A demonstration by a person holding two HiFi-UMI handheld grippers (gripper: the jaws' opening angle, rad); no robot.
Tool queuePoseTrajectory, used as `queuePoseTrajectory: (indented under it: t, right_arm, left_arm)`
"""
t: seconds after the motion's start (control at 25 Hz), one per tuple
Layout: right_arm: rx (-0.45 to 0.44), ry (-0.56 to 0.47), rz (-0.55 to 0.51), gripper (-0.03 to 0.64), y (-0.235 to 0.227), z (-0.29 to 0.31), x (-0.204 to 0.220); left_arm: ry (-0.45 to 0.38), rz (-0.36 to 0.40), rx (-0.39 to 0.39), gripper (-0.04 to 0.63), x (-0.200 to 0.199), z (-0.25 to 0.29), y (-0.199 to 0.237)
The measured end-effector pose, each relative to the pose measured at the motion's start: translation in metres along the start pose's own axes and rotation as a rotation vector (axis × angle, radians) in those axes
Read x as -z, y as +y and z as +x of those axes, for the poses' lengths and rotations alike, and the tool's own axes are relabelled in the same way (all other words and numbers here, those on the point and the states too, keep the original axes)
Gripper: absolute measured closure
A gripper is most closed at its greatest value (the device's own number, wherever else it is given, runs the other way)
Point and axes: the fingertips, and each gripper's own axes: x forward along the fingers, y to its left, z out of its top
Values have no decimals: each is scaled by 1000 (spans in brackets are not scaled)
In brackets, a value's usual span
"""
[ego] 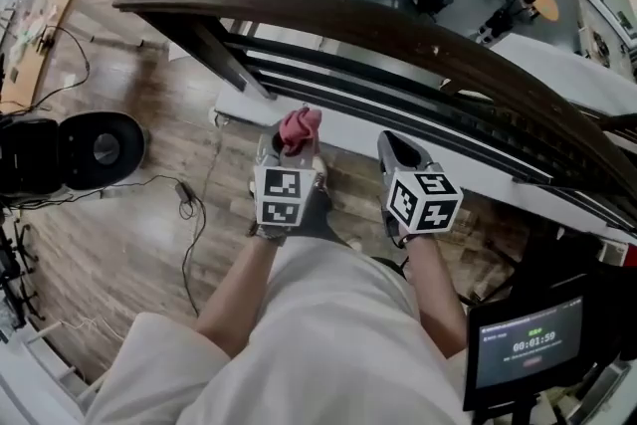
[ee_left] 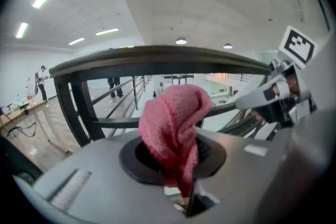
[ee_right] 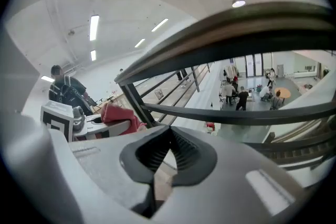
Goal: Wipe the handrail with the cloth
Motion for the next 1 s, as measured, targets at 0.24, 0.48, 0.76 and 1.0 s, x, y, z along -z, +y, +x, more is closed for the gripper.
queuePoseTrajectory:
  t: [0.24,0.48,0.76,1.0]
  right_arm:
    - [-17,-215,-123,614,9,-94,-34]
    - [56,-402,-273,614,7,-179,-74]
    - [94,-517,-383,615,22,-243,-106]
    - [121,-602,-395,615,24,-265,-124]
  left_arm:
    - [-212,149,40,512,-74,-43,-73]
    - [-425,277,57,512,-147,-96,-130]
    - [-609,333,70,512,-214,-148,-173]
    - [-673,301,77,512,-226,-160,-172]
